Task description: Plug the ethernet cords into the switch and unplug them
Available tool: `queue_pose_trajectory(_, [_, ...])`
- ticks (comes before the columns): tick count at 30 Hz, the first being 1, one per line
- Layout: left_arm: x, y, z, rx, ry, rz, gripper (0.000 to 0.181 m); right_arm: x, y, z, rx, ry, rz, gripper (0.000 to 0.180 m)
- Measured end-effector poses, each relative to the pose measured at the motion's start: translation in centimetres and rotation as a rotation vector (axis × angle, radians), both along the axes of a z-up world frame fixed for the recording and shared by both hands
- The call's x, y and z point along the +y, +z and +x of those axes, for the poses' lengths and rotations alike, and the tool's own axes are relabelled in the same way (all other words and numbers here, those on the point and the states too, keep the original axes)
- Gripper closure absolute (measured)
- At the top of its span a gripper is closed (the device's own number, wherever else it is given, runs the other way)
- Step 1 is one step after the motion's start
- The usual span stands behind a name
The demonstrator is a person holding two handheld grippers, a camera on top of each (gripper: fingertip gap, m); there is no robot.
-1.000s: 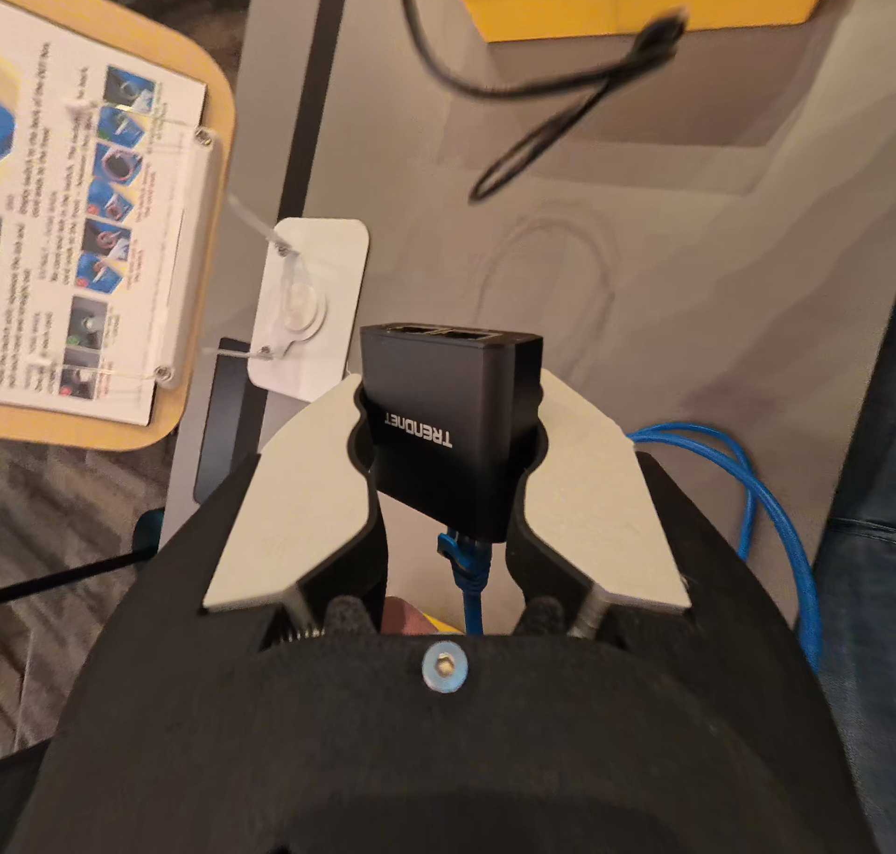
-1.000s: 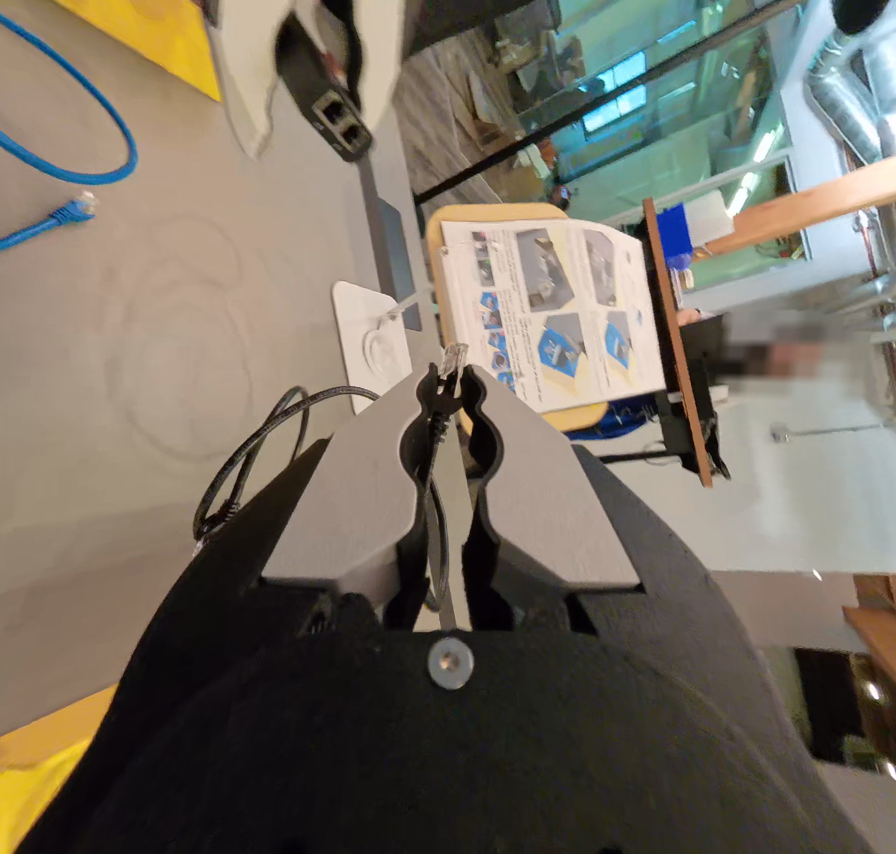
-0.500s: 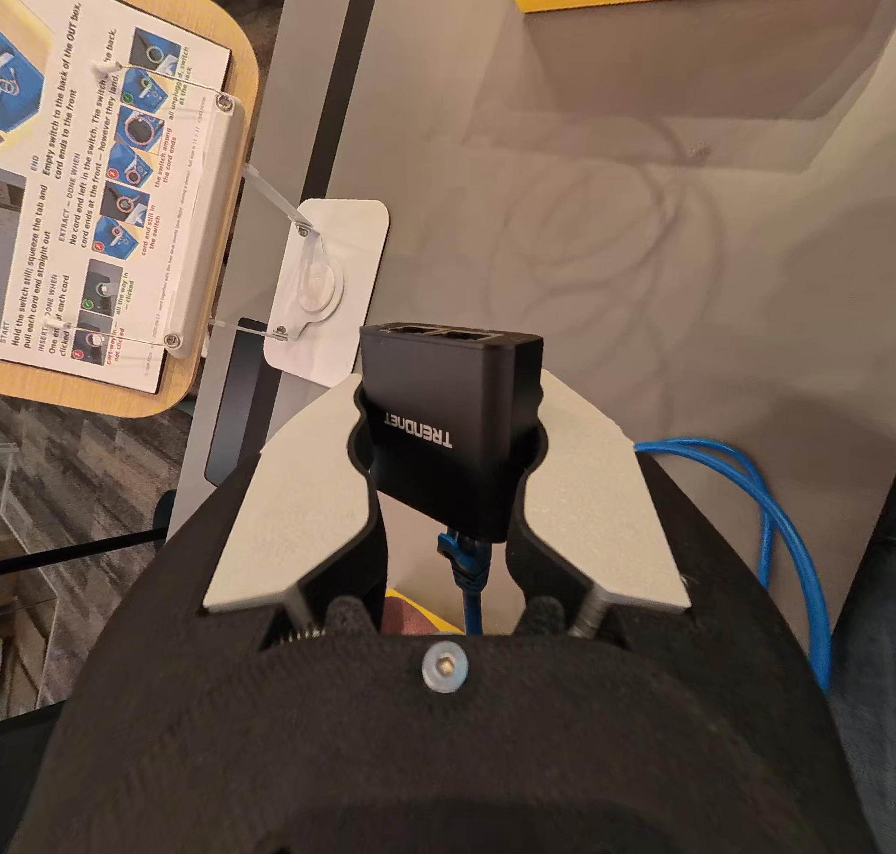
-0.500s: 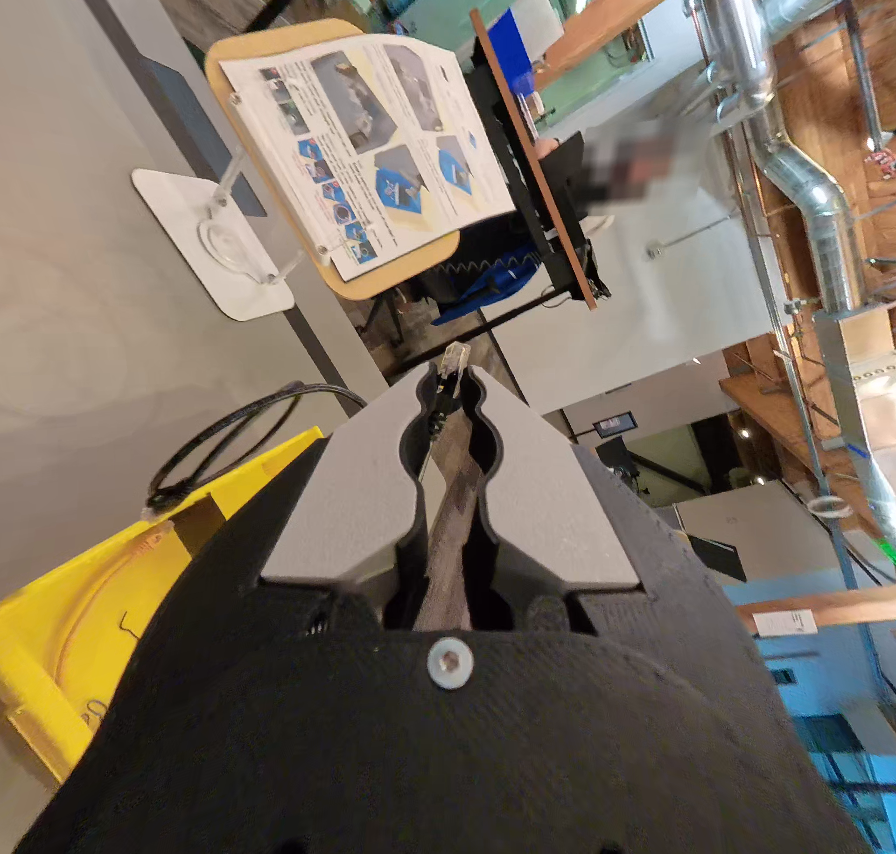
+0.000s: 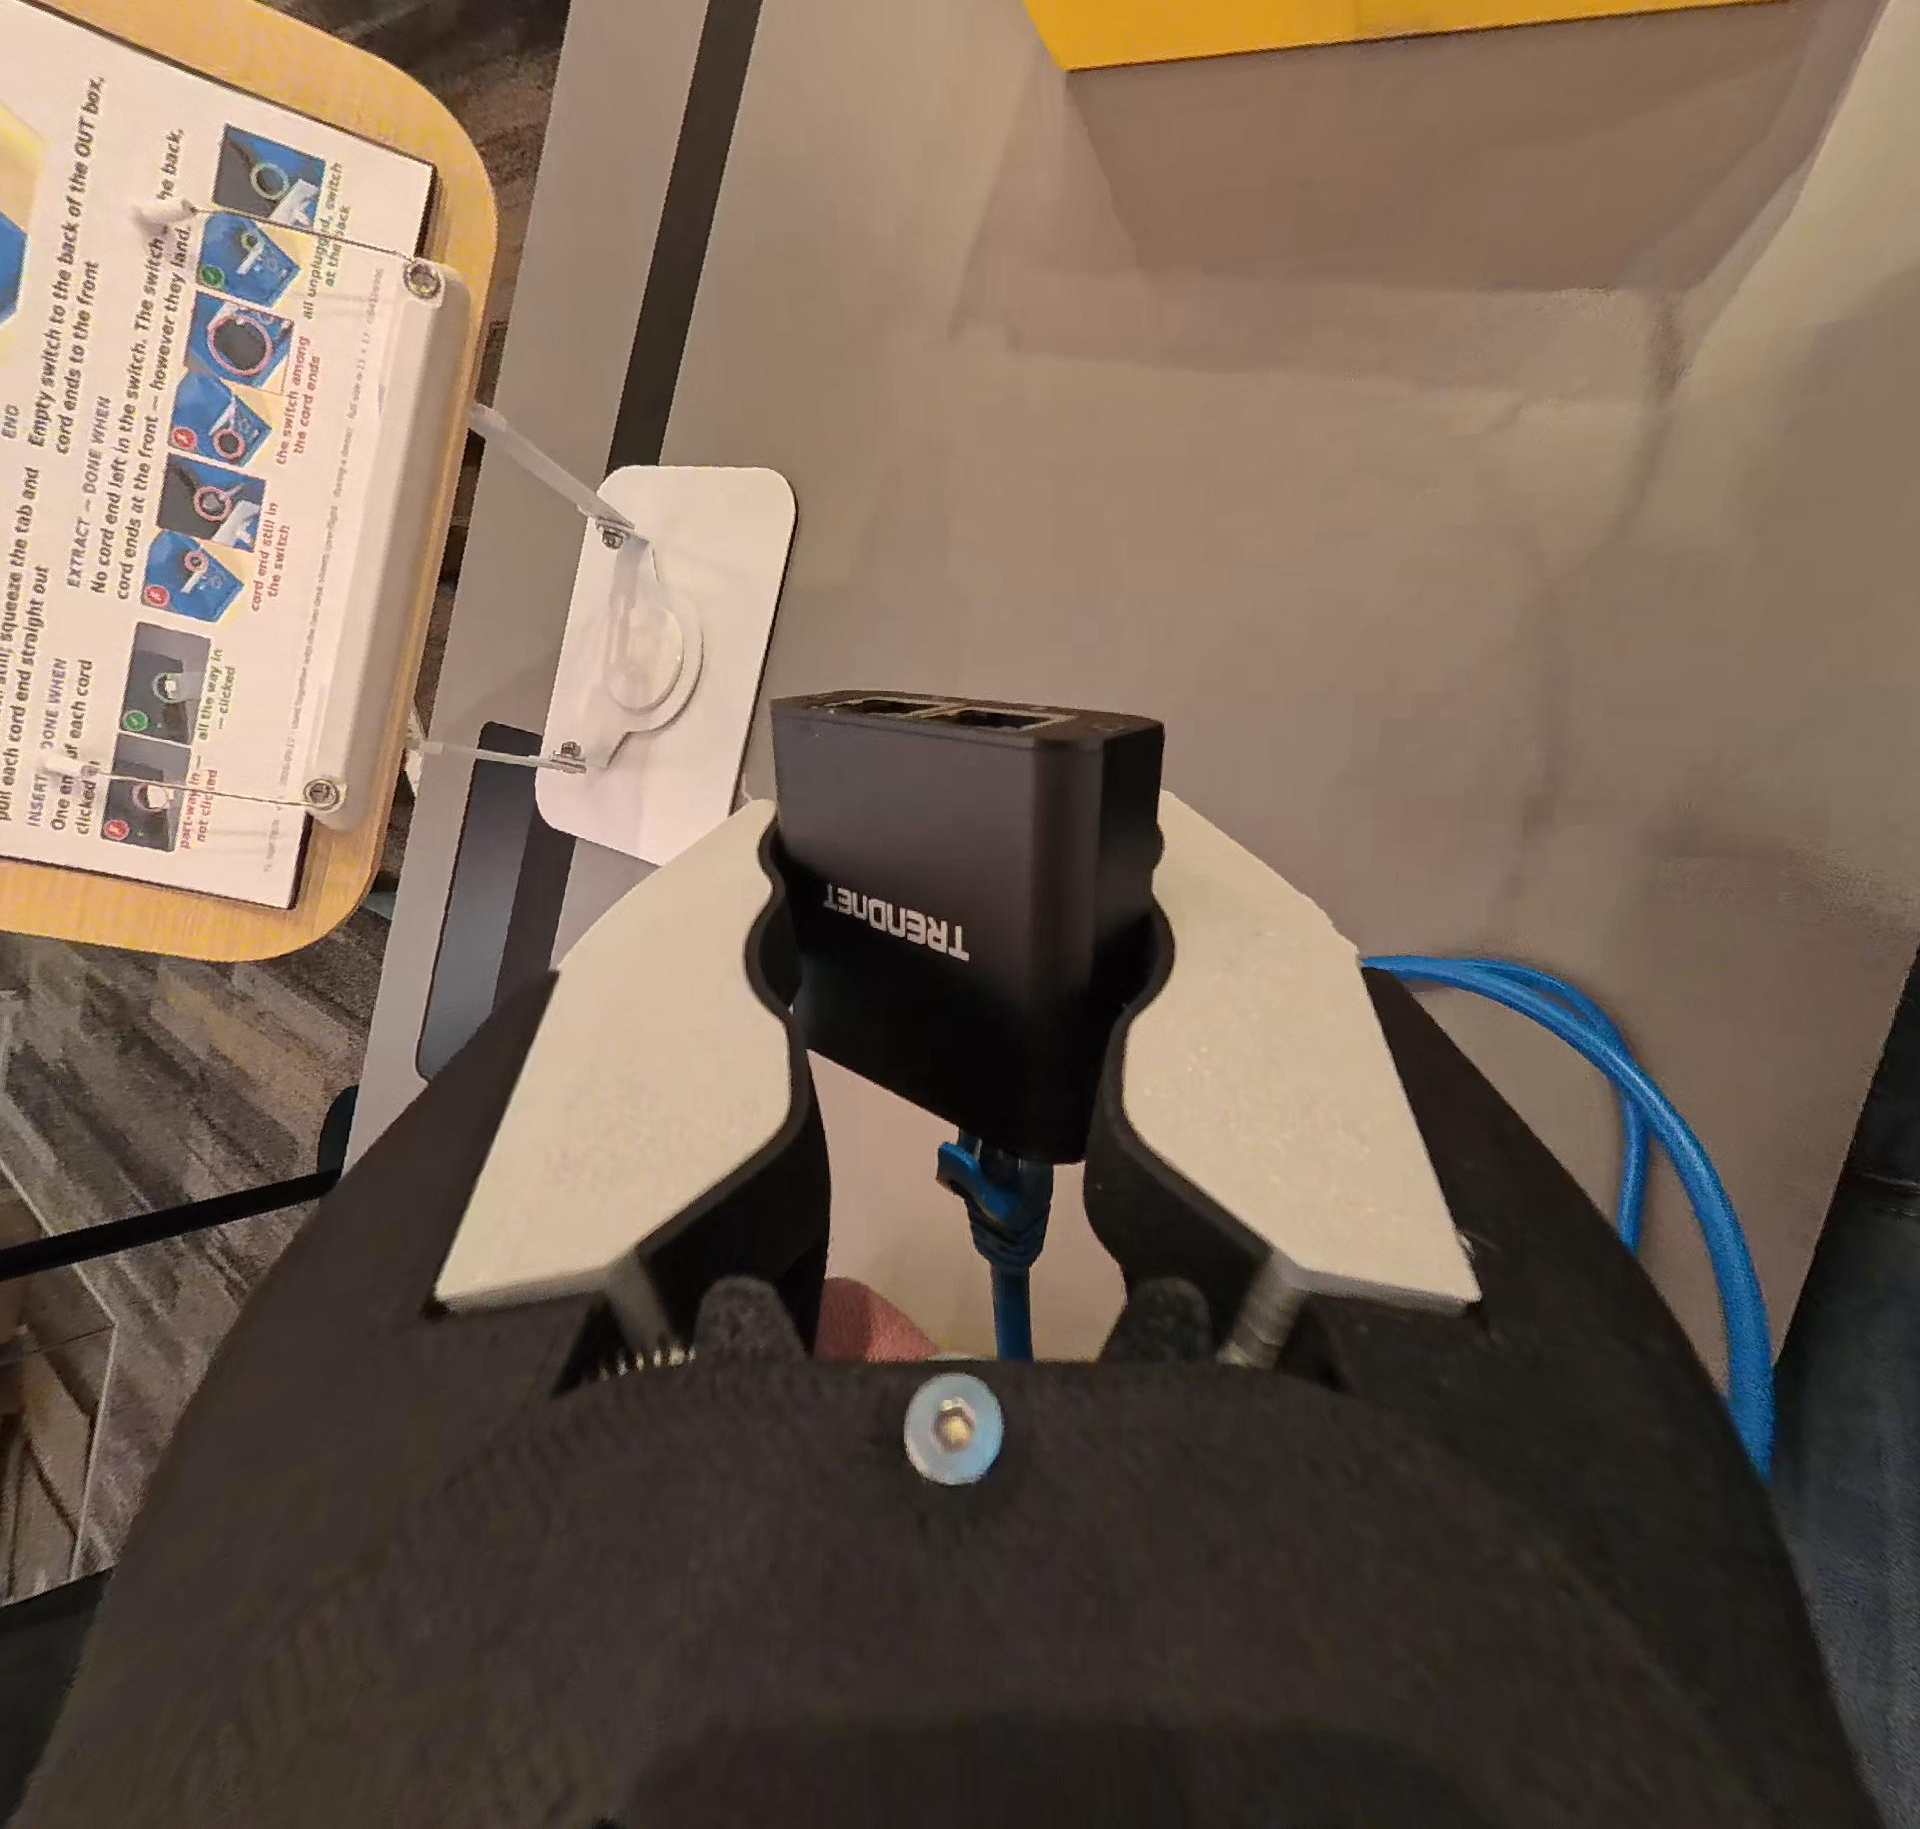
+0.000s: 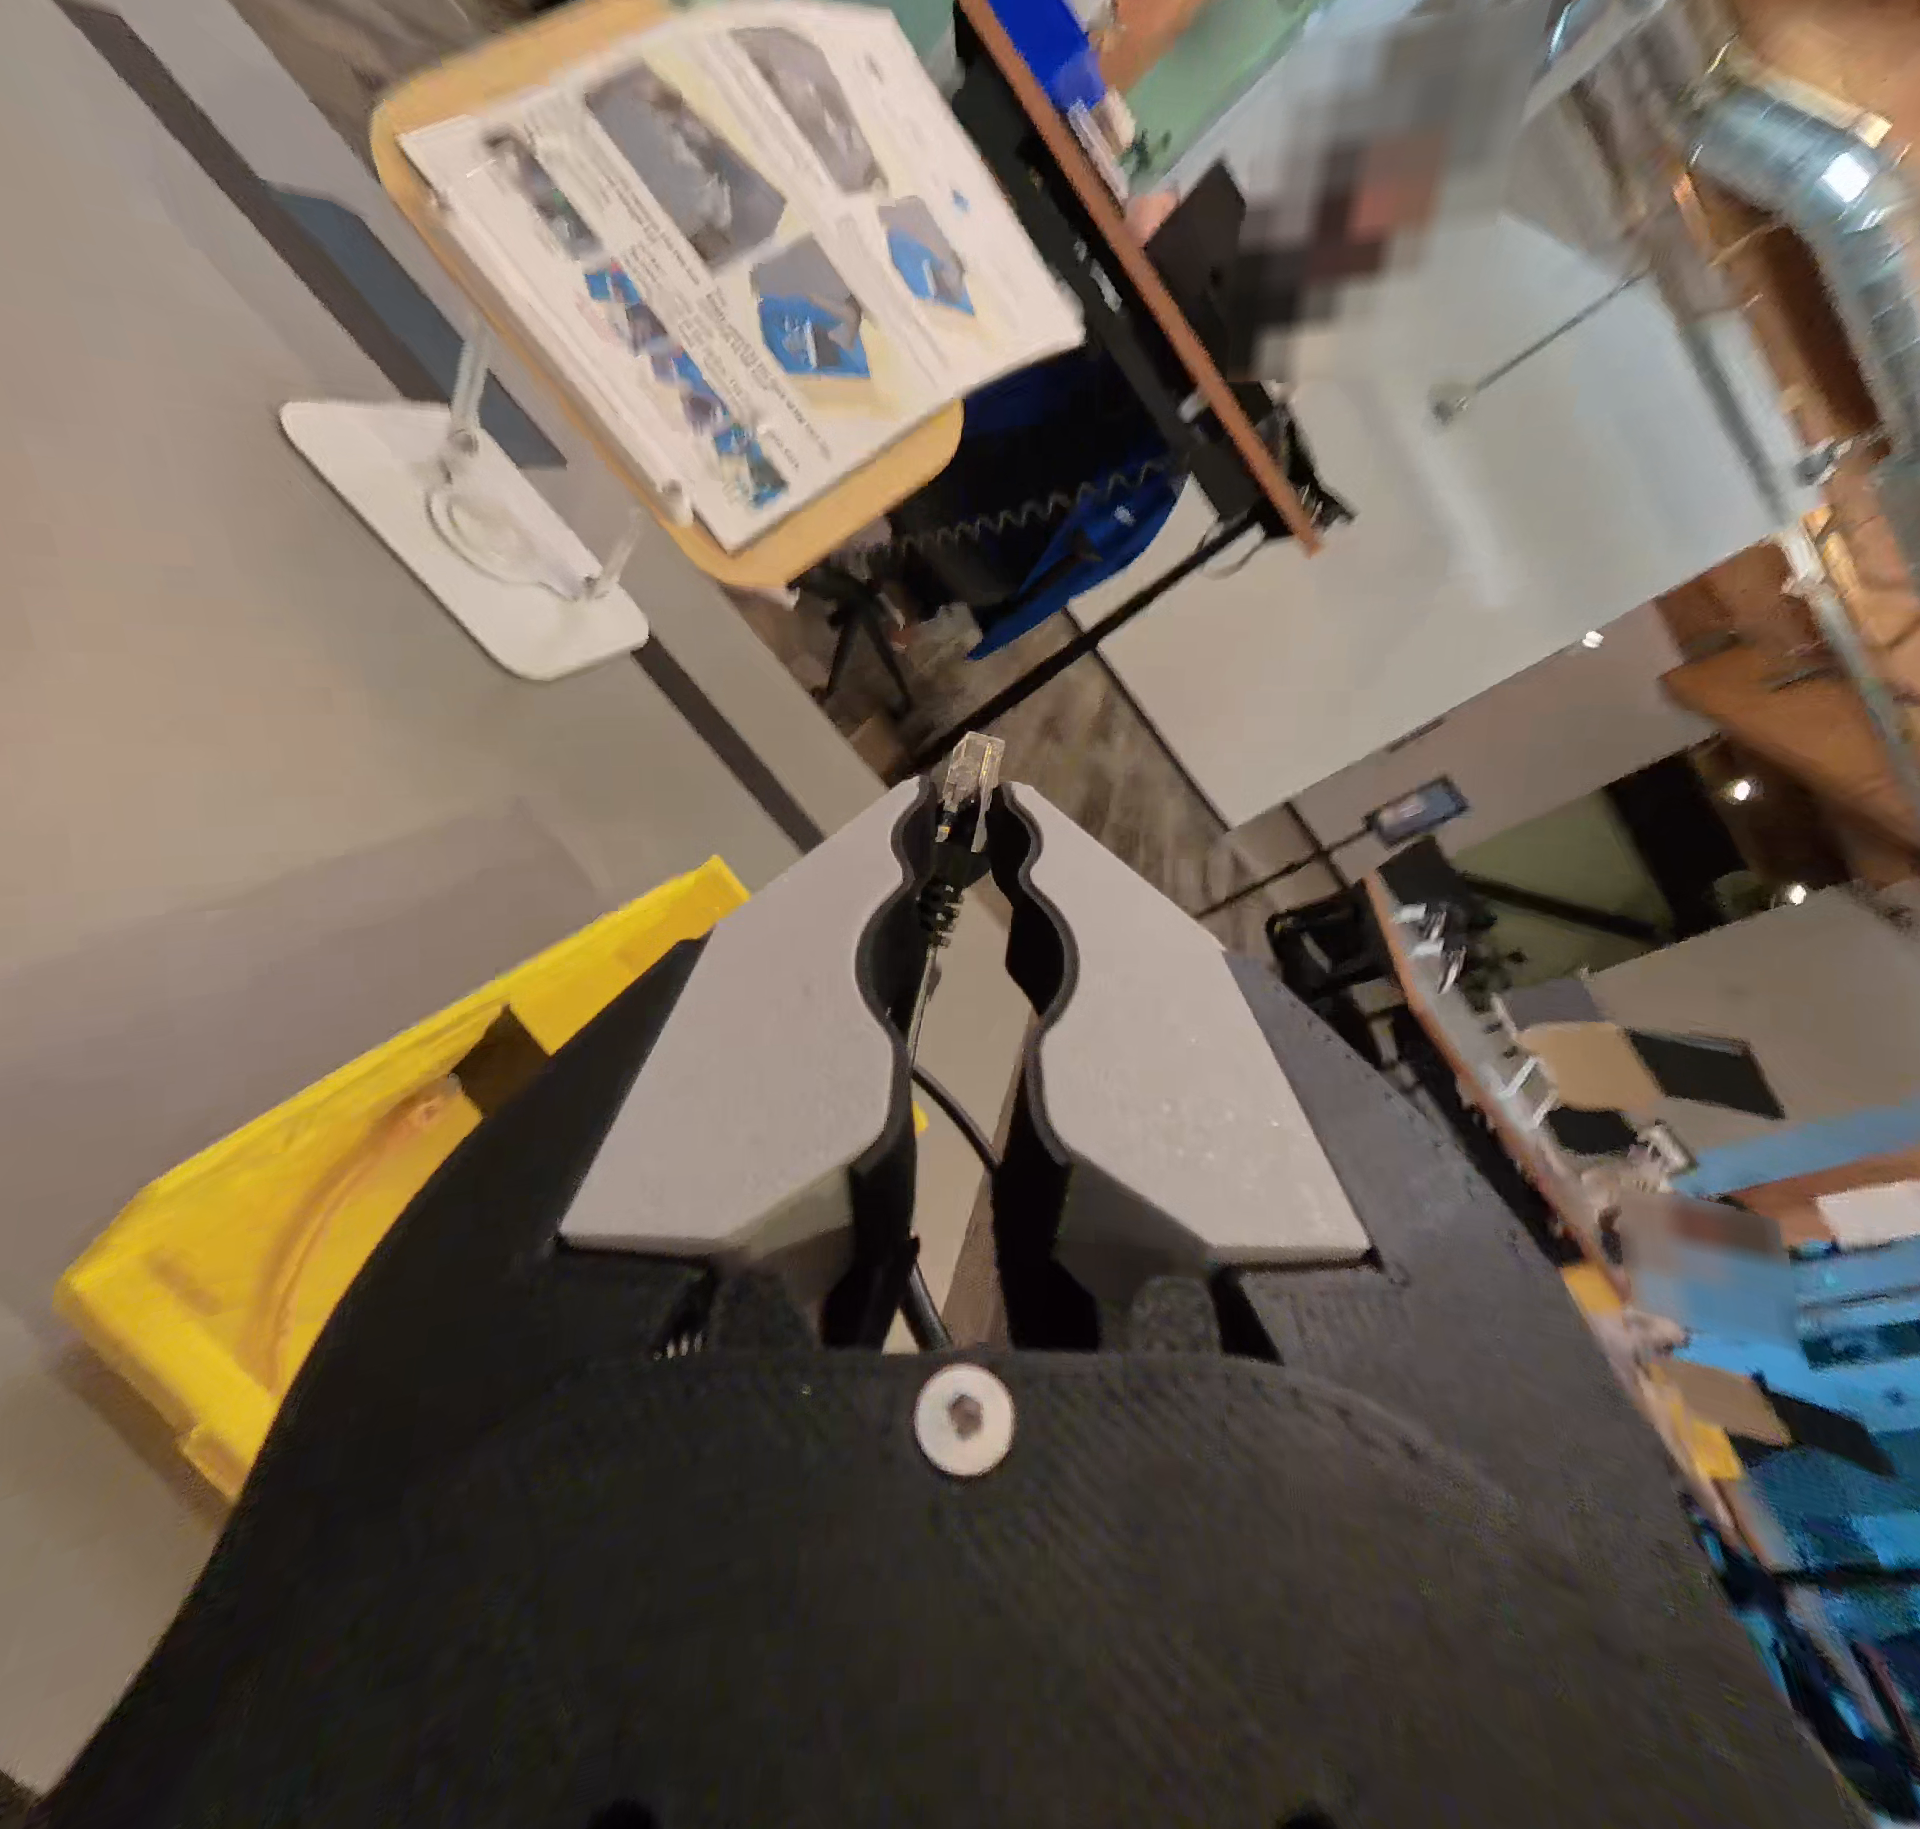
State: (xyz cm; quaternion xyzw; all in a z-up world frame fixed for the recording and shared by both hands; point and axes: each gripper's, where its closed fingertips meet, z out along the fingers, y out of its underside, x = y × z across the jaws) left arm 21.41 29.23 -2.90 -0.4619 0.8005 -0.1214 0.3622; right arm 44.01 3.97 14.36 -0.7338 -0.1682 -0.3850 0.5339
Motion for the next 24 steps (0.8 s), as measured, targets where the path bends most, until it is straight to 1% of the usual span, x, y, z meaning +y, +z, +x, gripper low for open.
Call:
queue_pose_trajectory(2, [-0.2,-0.3,0.0,0.003,-0.003,-0.002,0.121,0.3,-3.2,1.7,0.053,-0.038,-0.036,0.173])
queue_pose_trajectory(6, [-0.1,-1.0,-0.3,0.021,-0.002,-0.003,0.121,1.5,-10.5,3.4,0.234,-0.071,-0.115,0.173])
queue_pose_trajectory(10, [-0.3,-1.0,-0.2,0.026,-0.006,-0.006,0.121,3.3,-18.7,3.3,0.472,-0.043,-0.297,0.171])
queue_pose_trajectory(12, [-0.5,-1.0,-0.1,0.028,-0.01,-0.007,0.121,3.9,-22.0,3.3,0.578,-0.026,-0.375,0.151])
queue_pose_trajectory(13, [-0.6,-1.1,0.0,0.028,-0.011,-0.007,0.121,4.0,-22.8,3.3,0.621,-0.009,-0.393,0.141])
queue_pose_trajectory(15, [-0.6,-1.2,0.0,0.031,-0.012,-0.011,0.121,3.7,-23.5,3.8,0.685,-0.02,-0.418,0.119])
queue_pose_trajectory(16, [-0.6,-1.3,0.0,0.033,-0.011,-0.014,0.121,3.5,-23.3,4.2,0.69,-0.029,-0.425,0.114])
queue_pose_trajectory(19, [-0.3,-1.4,0.2,0.028,-0.005,-0.024,0.121,2.7,-21.0,4.8,0.578,-0.067,-0.411,0.118])
queue_pose_trajectory(20, [-0.3,-1.4,0.3,0.025,-0.005,-0.028,0.121,2.9,-19.8,4.0,0.534,-0.048,-0.401,0.121])
queue_pose_trajectory(22, [-0.4,-1.3,0.7,0.017,-0.007,-0.036,0.121,3.9,-17.5,0.9,0.5,0.045,-0.363,0.127])
queue_pose_trajectory(24, [-0.6,-1.1,1.0,0.004,-0.01,-0.038,0.121,4.7,-15.8,-2.6,0.492,0.158,-0.339,0.127])
